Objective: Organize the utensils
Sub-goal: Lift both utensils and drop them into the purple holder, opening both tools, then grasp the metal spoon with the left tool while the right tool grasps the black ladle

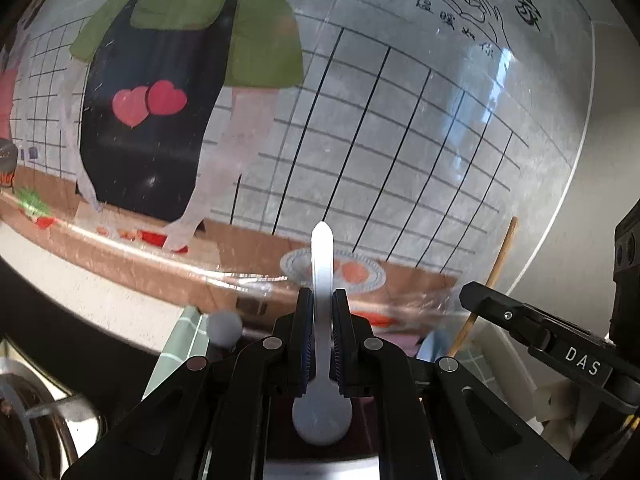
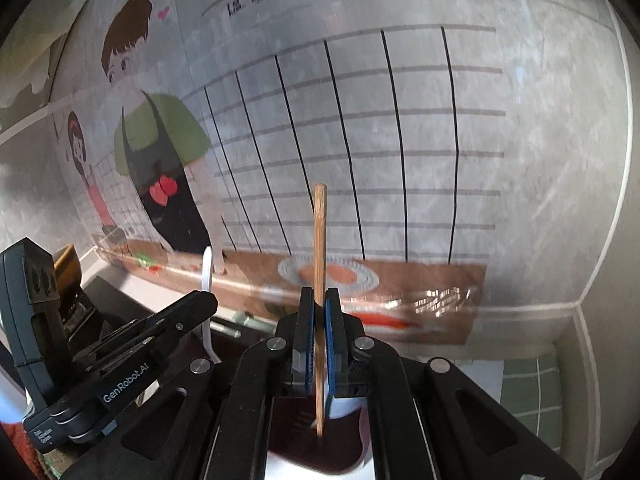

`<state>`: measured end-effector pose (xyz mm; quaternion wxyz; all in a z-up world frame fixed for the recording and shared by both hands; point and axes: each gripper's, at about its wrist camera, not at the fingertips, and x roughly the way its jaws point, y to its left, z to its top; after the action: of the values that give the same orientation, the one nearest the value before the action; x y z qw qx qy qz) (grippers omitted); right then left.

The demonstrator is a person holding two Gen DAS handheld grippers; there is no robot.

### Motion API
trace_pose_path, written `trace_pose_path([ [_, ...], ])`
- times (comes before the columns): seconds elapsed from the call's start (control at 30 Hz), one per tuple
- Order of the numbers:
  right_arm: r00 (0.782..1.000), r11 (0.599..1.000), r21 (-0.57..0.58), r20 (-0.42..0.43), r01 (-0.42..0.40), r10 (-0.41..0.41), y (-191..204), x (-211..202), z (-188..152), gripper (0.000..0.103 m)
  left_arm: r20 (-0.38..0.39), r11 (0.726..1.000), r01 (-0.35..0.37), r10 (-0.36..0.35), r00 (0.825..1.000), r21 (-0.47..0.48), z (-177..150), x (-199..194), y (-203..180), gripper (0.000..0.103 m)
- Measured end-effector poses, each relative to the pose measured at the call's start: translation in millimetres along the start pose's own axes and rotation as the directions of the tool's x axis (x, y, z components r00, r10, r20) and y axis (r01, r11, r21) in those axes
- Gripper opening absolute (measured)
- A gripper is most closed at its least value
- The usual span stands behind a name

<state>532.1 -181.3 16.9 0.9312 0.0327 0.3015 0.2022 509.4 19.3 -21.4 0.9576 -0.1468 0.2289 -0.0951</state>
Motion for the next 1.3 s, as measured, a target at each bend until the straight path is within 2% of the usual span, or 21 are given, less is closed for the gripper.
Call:
trace_pose_path([
  [0.1, 0.999, 1.0, 0.01, -0.046, -0.011, 0.011, 0, 3, -4, 0.008, -0.017, 1.0, 0.002, -0.002, 1.0, -0.008, -2, -3, 2, 0.013],
  [0.17, 0.997, 1.0, 0.023, -0.077, -0.015, 0.017, -2, 2, -5, 0.008, -0.024, 1.0, 0.002, -0.002, 1.0, -0.022, 2, -7, 5, 0.019],
  [0.27, 0.997, 1.0, 0.026, -0.073, -0.01, 0.012, -3, -9, -4, 0.009, -0.012, 0.999, -0.003, 0.003, 1.0, -0.054, 13, -21, 11, 0.021],
  [0.43, 0.998, 1.0, 0.025, -0.064, -0.016, 0.017, -2, -47, -2, 0.014, 0.007, 0.998, -0.063, 0.063, 0.998, -0.019, 30, -69, 11, 0.023],
  [0.6, 0.998, 0.999, 0.036, -0.068, -0.004, 0.006, 3, -91, -9, 0.02, -0.019, 0.996, -0.092, 0.092, 0.996, 0.001, 25, -124, 8, 0.025],
  [0.83, 0.988, 1.0, 0.008, -0.154, 0.019, -0.017, 23, -138, -49, 0.022, -0.149, 0.992, -0.114, 0.12, 0.982, 0.047, -24, -170, 14, 0.029],
  [1.03, 0.966, 1.0, 0.011, -0.256, 0.029, -0.025, 31, -156, -98, 0.024, -0.287, 0.991, -0.105, 0.123, 0.95, 0.077, -78, -187, 27, 0.029],
  [1.3, 0.899, 0.995, 0.064, -0.436, 0.078, -0.043, 37, -144, -182, 0.025, -0.398, 0.992, -0.096, 0.123, 0.909, 0.087, -129, -205, 38, 0.029],
])
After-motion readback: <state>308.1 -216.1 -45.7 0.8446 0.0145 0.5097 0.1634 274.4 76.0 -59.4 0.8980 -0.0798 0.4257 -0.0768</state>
